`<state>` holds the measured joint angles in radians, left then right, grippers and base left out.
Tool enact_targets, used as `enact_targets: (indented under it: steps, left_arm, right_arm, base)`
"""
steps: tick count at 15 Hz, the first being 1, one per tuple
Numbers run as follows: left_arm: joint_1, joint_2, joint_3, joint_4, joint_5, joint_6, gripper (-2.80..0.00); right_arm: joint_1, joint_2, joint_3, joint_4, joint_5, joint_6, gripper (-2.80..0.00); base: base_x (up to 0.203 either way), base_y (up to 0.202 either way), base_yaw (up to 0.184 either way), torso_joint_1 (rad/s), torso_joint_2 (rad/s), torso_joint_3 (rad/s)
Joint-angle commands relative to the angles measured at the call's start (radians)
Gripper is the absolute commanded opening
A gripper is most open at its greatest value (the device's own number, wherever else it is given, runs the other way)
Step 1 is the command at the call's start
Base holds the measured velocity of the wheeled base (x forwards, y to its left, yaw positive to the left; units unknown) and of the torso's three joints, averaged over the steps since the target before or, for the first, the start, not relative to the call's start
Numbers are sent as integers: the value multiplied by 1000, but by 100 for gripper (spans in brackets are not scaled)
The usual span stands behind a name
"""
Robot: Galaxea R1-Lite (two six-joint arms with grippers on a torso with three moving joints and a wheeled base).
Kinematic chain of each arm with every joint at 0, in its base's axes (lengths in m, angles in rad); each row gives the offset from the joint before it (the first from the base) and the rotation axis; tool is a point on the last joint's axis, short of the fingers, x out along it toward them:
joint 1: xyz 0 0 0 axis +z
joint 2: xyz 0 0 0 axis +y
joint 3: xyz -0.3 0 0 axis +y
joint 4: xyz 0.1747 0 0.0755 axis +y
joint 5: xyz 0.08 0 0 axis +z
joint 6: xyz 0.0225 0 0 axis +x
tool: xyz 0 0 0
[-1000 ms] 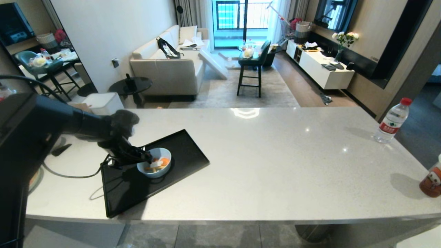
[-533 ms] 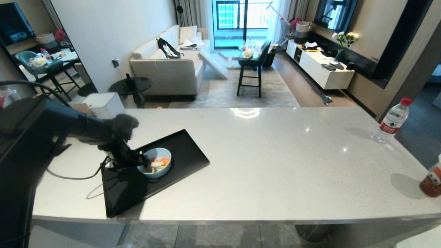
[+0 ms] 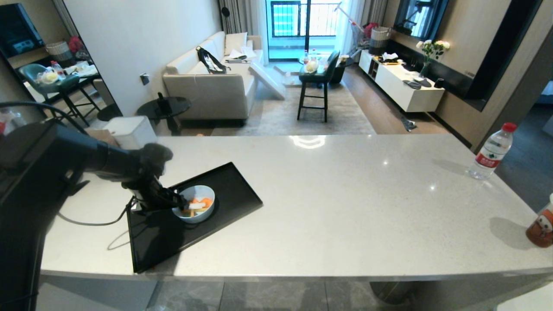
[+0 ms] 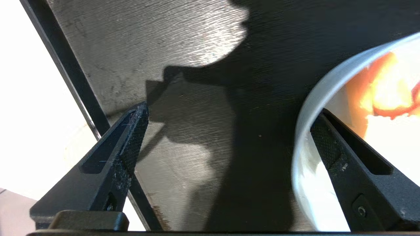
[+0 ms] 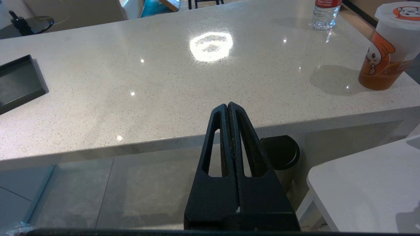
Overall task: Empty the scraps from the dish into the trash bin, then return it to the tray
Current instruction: Pick up the bowl with leftover food
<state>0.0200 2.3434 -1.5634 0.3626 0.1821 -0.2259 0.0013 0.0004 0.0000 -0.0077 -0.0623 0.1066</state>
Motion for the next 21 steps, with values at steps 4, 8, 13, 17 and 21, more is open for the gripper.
enact_targets:
  steps: [4, 8, 13, 17, 21]
  left_arm:
    - [-8, -6, 13, 7, -4, -3, 0]
    - [-9, -4, 19, 9, -18, -2, 0]
    - [-14, -27, 33, 12, -36, -6, 0]
    - [-12, -44, 58, 11, -35, -4, -170]
    - [-17, -44, 61, 12, -36, -4, -280]
  right_arm:
    - [0, 0, 0, 0, -1, 1, -280]
    - [0, 0, 0, 0, -1, 1, -280]
    - [0, 0, 0, 0, -1, 1, -280]
    - [0, 0, 0, 0, -1, 1, -280]
    - [0, 0, 0, 0, -1, 1, -280]
  base:
    - [0, 0, 0, 0, 0, 0]
    - [0, 0, 0, 0, 0, 0]
    - [0, 0, 0, 0, 0, 0]
    - [0, 0, 0, 0, 0, 0]
    - [0, 0, 0, 0, 0, 0]
